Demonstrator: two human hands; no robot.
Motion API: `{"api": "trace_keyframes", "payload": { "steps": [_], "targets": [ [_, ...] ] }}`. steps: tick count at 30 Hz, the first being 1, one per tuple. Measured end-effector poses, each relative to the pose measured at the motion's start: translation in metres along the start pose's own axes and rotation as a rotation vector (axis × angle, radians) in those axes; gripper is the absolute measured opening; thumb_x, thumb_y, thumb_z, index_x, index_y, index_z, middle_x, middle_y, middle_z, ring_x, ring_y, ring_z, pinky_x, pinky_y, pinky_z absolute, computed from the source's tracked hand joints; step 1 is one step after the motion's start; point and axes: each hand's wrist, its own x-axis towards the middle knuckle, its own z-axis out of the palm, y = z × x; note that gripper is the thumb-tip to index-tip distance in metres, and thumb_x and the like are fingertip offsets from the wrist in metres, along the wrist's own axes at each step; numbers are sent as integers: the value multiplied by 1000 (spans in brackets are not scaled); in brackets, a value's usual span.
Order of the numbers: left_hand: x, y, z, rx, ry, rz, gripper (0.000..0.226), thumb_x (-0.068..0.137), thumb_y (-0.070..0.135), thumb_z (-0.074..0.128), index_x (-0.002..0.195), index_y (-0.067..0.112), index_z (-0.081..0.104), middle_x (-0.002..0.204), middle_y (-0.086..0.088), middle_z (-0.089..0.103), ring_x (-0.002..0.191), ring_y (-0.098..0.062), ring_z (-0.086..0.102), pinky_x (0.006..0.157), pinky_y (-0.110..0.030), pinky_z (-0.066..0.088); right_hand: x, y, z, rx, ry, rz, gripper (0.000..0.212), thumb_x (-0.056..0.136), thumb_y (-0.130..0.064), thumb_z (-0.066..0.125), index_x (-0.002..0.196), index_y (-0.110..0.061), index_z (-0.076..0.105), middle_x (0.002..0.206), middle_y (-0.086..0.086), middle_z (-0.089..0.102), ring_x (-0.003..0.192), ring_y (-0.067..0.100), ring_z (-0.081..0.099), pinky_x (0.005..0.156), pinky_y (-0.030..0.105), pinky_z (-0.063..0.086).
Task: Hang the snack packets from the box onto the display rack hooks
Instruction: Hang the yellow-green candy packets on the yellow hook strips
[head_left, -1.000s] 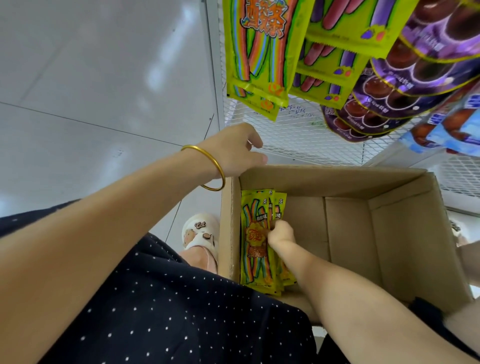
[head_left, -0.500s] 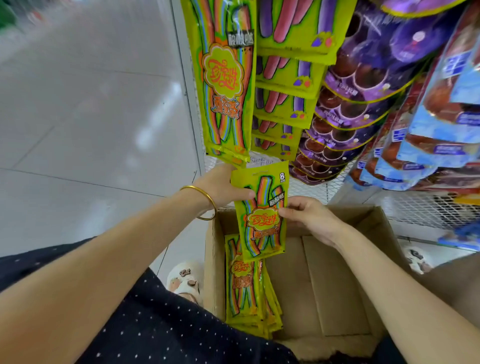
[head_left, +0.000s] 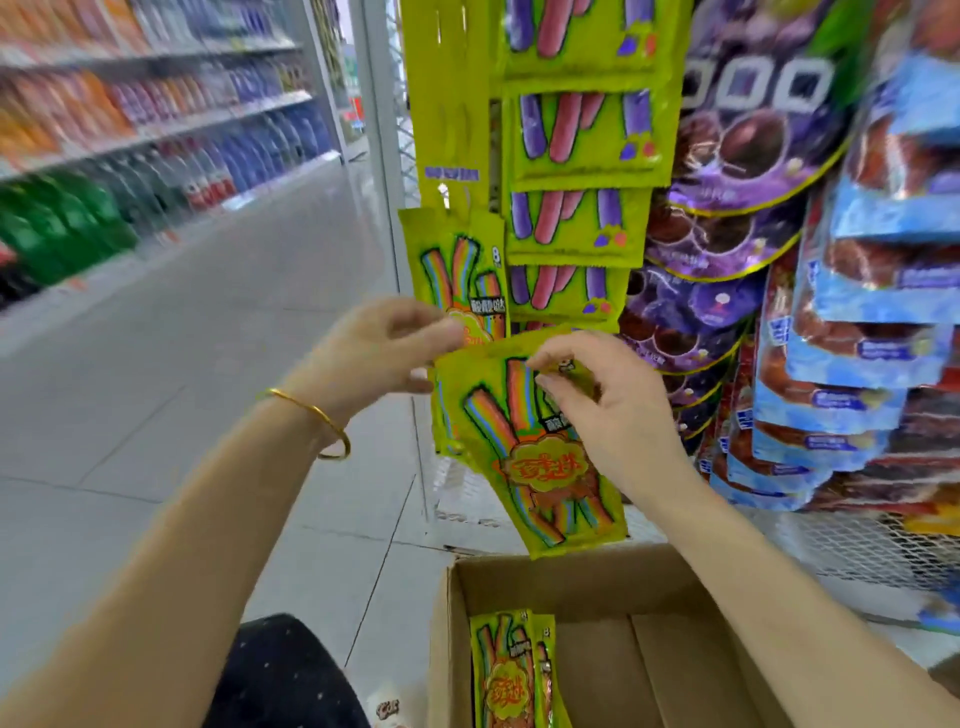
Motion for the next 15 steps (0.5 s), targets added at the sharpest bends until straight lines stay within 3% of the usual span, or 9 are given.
{"api": "trace_keyframes", "payload": {
  "steps": [3,5,8,12,15],
  "targets": [
    [31,36,-21,21,383,198,14,90,26,58,99,16,56,91,-1,60,82,-9,59,77,-31,55,25,-14,-5,-13,64,-67,25,83,1,59,93,-20,66,89,-21,54,89,-15,49,81,2,32],
    [53,55,-24,63,462,264,17,90,26,58,104,16,54,96,-1,59,90,-14,58,86,-35,52,41,-23,-4,-39,96,-109,24,83,3,59,97,-14,68,88,-19,53,88,-16,47,80,1,32],
    [80,70,-24,23,481,264,28,90,29,57,111,10,54,102,-6,63,93,-18,61,84,-35,53,62,-35,1,-65,172,-169,25,82,3,58,100,-10,67,94,-8,59,92,-9,49,85,0,31],
    [94,84,-28,-116,431,246,23,90,31,57,103,12,57,79,2,59,71,-10,57,68,-21,50,86,-47,11,-75,265,-175,28,85,2,55,109,-9,65,104,2,62,103,4,51,89,1,32],
    [100,90,-34,-115,394,160,33,87,42,59,104,13,61,77,3,56,75,-14,55,83,-30,50,101,-54,18,-131,321,-154,30,89,0,52,115,-10,62,108,4,62,104,7,51,88,5,33]
  ]
}}
